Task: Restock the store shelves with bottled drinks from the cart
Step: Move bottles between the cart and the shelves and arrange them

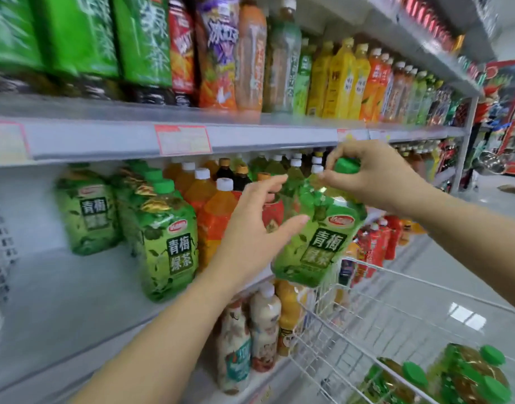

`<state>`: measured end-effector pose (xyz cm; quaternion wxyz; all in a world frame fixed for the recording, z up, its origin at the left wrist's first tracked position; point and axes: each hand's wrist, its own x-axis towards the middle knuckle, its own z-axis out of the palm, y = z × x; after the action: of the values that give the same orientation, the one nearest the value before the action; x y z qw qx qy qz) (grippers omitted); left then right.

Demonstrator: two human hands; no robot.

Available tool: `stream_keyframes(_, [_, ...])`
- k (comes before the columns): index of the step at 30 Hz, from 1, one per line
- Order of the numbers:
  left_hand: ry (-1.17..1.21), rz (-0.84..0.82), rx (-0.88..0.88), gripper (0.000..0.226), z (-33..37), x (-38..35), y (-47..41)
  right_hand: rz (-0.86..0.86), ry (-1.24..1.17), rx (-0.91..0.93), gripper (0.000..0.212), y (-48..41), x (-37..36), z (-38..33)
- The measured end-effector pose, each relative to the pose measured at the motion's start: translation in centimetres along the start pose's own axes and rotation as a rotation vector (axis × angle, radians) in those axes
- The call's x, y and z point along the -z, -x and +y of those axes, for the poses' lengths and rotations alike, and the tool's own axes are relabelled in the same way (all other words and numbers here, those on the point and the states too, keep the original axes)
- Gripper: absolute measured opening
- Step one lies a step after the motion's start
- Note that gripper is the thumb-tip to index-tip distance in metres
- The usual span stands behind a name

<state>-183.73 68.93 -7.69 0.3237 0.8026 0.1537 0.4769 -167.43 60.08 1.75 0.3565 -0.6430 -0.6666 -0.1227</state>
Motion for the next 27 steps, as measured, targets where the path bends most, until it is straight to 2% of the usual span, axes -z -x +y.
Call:
stream_keyframes(2, [-0.020,0.002,0.021,0.067,-0.1,1.3,1.2,-0.038,-0.108,0.065,0.015,-1.0,-1.5,-2.5])
stream_keyframes(5, [-0.052,0.122,0.066,0.076,-0.5,3.9,3.6,-0.113,-0.298,0.144,0.016,-2.1,-4.6,-6.0])
stream_keyframes(12, [-0.231,0.440,0.162,0.081,-0.9,10.0,9.7,-0.273,-0.533,0.326,0.012,-3.2,-11.1,-12.5])
stream_keyframes(15, [-0.340,0.575,0.152,0.082,-1.7,11.7,11.4,-0.308,-0.698,0.302,0.035,-3.7,-13.5,-13.0])
stream_keyframes(17, [-0.347,0.644,0.174,0.081,-2.2,12.8,12.0,-0.234,-0.648,0.254,0.037,-4.0,-15.6,-11.9])
stream_keyframes(19, [-0.330,0.665,0.204,0.078,-2.6,13.9,12.0,-0.105,-0.380,0.220,0.024,-4.2,-18.0,-10.0])
stream_keyframes(21, [-0.332,0.679,0.217,0.077,-3.1,14.9,11.5,-0.047,-0.191,0.197,0.029,-4.2,-19.9,-8.8])
stream_keyframes(27, [-0.281,0.686,0.291,0.088,-5.7,16.3,9.5,-0.050,-0.231,0.178,0.047,-3.7,-23.4,-8.7])
